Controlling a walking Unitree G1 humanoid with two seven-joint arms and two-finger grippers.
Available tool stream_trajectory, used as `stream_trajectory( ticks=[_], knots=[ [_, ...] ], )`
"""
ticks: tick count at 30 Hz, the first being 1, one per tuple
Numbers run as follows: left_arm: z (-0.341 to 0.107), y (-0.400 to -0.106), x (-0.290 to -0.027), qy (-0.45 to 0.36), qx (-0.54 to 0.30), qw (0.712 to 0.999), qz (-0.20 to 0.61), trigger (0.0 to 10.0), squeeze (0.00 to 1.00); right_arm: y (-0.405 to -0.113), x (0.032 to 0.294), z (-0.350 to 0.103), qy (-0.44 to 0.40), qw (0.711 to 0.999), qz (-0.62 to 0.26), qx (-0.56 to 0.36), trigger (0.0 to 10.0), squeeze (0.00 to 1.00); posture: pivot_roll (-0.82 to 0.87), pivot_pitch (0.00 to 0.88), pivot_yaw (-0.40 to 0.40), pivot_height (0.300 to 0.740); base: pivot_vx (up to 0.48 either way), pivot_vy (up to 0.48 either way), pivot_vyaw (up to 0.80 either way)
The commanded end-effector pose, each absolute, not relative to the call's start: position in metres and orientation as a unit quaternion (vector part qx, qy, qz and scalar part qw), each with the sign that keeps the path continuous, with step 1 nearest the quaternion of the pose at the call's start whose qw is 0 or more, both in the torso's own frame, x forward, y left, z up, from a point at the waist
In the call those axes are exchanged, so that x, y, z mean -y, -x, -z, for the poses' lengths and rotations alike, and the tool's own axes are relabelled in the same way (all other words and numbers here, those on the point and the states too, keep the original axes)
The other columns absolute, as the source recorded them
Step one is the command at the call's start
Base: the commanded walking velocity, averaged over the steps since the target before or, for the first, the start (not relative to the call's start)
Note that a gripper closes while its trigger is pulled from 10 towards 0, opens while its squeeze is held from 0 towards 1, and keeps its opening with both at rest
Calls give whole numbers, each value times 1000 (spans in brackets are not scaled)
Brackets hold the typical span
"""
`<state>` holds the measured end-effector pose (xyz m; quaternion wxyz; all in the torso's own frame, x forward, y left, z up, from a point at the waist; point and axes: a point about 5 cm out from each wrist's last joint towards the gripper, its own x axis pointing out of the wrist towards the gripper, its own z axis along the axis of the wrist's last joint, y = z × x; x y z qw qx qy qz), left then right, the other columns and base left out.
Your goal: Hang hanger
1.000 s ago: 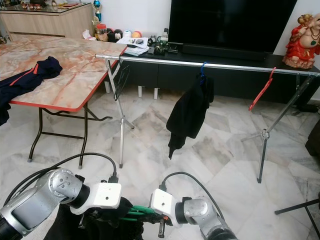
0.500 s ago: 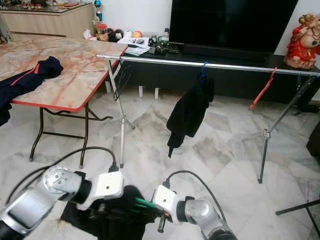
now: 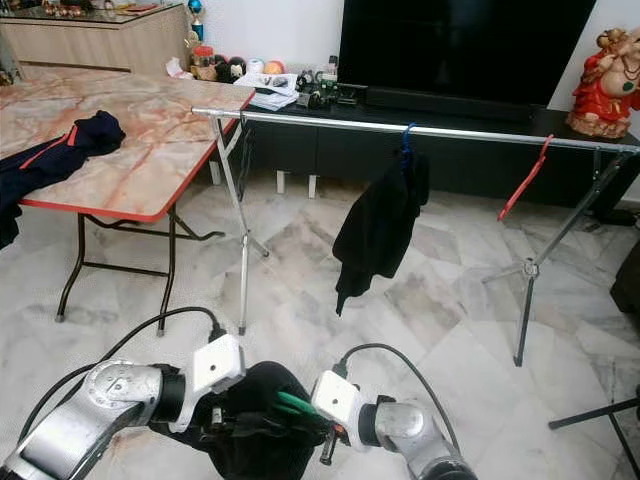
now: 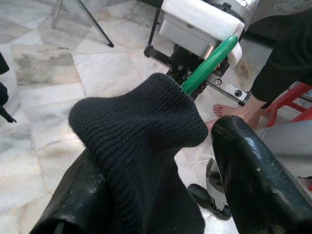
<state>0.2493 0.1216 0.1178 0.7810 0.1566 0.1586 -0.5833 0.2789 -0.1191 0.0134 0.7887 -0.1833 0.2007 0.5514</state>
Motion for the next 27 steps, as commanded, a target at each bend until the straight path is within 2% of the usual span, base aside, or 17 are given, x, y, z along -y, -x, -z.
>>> stream_trajectory(
  ticks=[1,8,14,20,21,23,24,25,27],
  knots=[
    [-124,-248,-127,-154,-151,785,580,0,1000,-279,126,-14,185,791,-547,-203,0,0,232,7,-82,740,0,0,0],
    [-121,-246,-138,-153,-162,796,562,0,1000,-268,138,-3,200,771,-556,-237,0,0,233,9,-84,740,0,0,0],
    [-118,-257,-143,-142,-139,847,493,0,1000,-259,148,4,197,766,-555,-258,0,0,231,11,-87,740,0,0,0],
    [-114,-250,-143,-147,-148,842,498,0,1000,-261,150,2,191,776,-546,-250,0,0,227,9,-87,740,0,0,0],
    [-112,-244,-144,-148,-164,832,509,9059,122,-263,151,0,196,777,-545,-247,0,0,227,9,-87,740,0,0,0],
    [-109,-241,-148,-171,-178,823,511,9059,122,-266,152,-2,201,782,-539,-241,0,0,227,9,-87,740,0,0,0],
    [-105,-241,-153,-196,-195,821,500,10000,0,-270,153,-5,206,791,-527,-233,0,0,229,8,-83,740,0,0,0],
    [-98,-241,-161,-229,-216,817,484,10000,0,-277,153,-10,211,805,-509,-221,0,0,229,8,-83,740,0,0,0],
    [-94,-240,-165,-236,-229,815,477,10000,0,-283,153,-14,211,818,-491,-212,0,0,233,4,-83,740,0,0,0]
  ],
)
